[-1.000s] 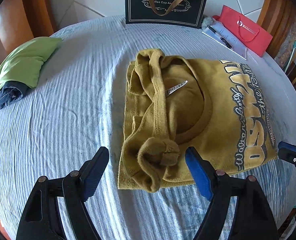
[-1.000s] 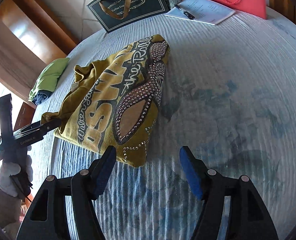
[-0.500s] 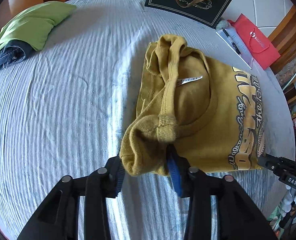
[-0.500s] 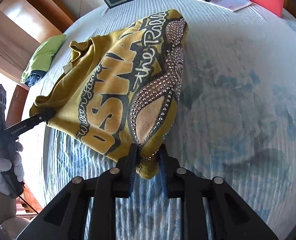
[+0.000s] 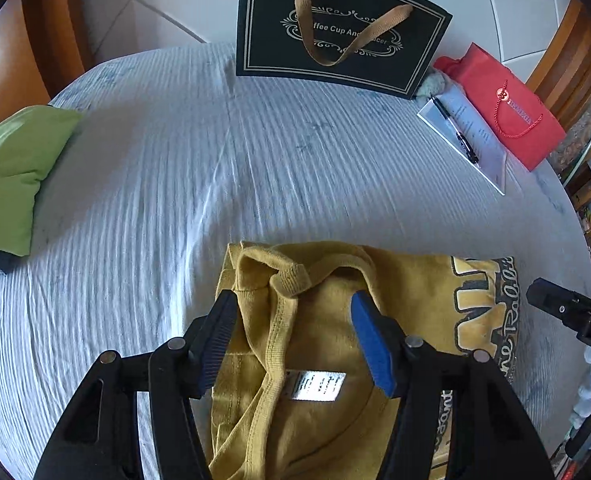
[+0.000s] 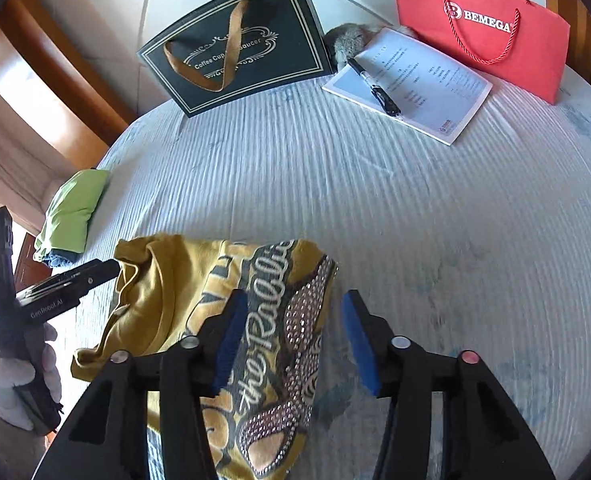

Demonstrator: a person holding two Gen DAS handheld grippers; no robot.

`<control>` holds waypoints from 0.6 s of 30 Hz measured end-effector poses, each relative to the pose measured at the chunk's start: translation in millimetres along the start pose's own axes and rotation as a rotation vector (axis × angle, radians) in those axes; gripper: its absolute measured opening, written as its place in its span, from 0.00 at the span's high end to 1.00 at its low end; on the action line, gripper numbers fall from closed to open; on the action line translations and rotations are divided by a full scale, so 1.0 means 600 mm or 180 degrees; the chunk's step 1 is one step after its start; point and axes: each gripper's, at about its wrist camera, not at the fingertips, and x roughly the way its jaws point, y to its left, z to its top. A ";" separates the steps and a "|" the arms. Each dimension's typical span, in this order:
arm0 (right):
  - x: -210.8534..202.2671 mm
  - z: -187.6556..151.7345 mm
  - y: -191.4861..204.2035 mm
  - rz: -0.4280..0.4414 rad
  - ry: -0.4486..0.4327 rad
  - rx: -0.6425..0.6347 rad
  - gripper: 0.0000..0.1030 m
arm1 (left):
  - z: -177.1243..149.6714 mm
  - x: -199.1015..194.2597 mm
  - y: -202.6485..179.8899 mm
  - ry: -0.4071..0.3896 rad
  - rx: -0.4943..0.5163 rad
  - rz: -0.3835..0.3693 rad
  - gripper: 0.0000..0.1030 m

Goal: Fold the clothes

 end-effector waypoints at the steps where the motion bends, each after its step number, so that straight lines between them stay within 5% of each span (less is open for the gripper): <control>1: 0.014 0.005 -0.002 0.0009 0.0056 0.0016 0.47 | 0.005 0.012 0.000 0.0030 0.0023 0.0015 0.63; 2: 0.028 0.010 -0.002 0.0022 0.0122 0.0021 0.47 | 0.011 0.024 0.000 0.0060 0.0047 0.0030 0.93; 3: 0.042 0.014 -0.002 0.0035 0.0187 0.0026 0.52 | 0.016 0.035 -0.001 0.0090 0.0070 0.0044 0.94; 4: 0.055 0.016 0.002 0.0015 0.0259 -0.0011 0.80 | 0.021 0.047 -0.001 0.0120 0.0093 0.0059 0.94; 5: 0.066 0.017 0.007 -0.0022 0.0334 -0.0071 0.91 | 0.026 0.052 0.006 0.0119 0.0098 0.0131 0.94; 9: 0.078 0.023 0.003 -0.0231 0.0224 0.0028 0.91 | 0.040 0.058 0.052 0.0039 0.0075 0.0556 0.94; 12: 0.090 0.023 0.000 -0.0275 0.0205 0.0087 0.82 | 0.040 0.043 0.075 0.0035 -0.0058 0.0363 0.94; 14: 0.072 0.017 0.011 -0.0232 0.0153 0.0014 0.52 | 0.026 0.010 0.065 -0.0019 -0.0021 0.0159 0.81; 15: 0.057 0.012 0.017 -0.0228 0.0092 -0.0022 0.47 | 0.017 -0.007 0.059 -0.0036 -0.0019 0.0016 0.71; 16: 0.040 0.005 0.022 -0.0246 0.0018 -0.0053 0.45 | 0.005 -0.021 0.052 -0.0059 -0.0004 -0.0094 0.48; 18: 0.010 -0.015 0.024 -0.0215 -0.0042 -0.0057 0.45 | -0.022 -0.038 0.035 -0.0066 0.0066 -0.0211 0.41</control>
